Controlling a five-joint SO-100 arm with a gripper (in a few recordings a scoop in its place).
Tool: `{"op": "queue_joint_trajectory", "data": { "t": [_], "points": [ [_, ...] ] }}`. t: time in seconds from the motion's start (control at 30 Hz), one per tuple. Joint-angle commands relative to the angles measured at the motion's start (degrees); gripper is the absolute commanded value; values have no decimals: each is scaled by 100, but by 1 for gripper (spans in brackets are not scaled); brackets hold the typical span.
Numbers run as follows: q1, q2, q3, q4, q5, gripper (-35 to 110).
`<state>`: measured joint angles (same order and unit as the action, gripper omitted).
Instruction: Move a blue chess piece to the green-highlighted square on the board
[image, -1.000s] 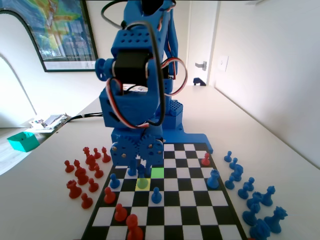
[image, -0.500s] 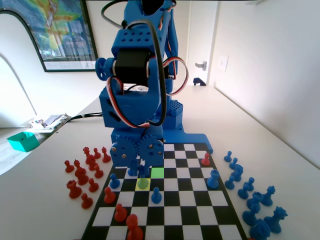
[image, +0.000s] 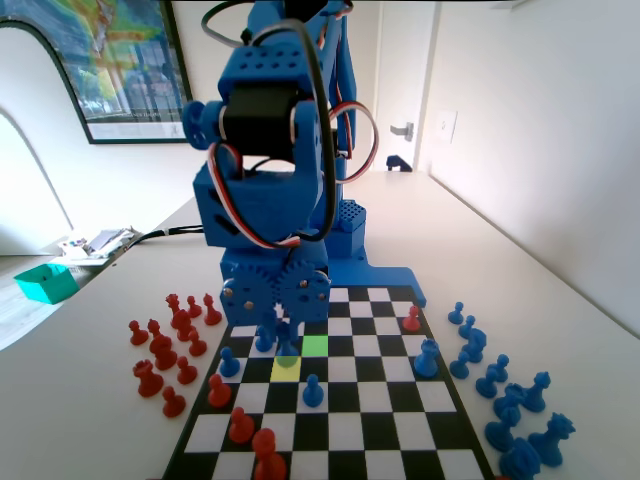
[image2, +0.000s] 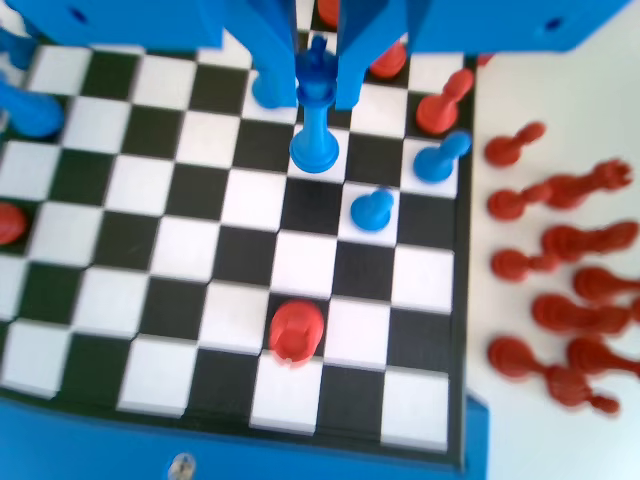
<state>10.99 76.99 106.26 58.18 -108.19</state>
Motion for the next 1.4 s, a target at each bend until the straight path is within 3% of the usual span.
{"op": "queue_joint_trajectory", "data": {
  "t": [0.0, 0.8, 1.17, 1.37],
  "points": [
    [-97, 677, -176, 316, -9, 2],
    [-677, 1081, 1178, -721, 255, 3],
    [-606, 1099, 1160, -773, 97, 22],
    [-606, 1116, 896, -308, 70, 23]
  ]
}}
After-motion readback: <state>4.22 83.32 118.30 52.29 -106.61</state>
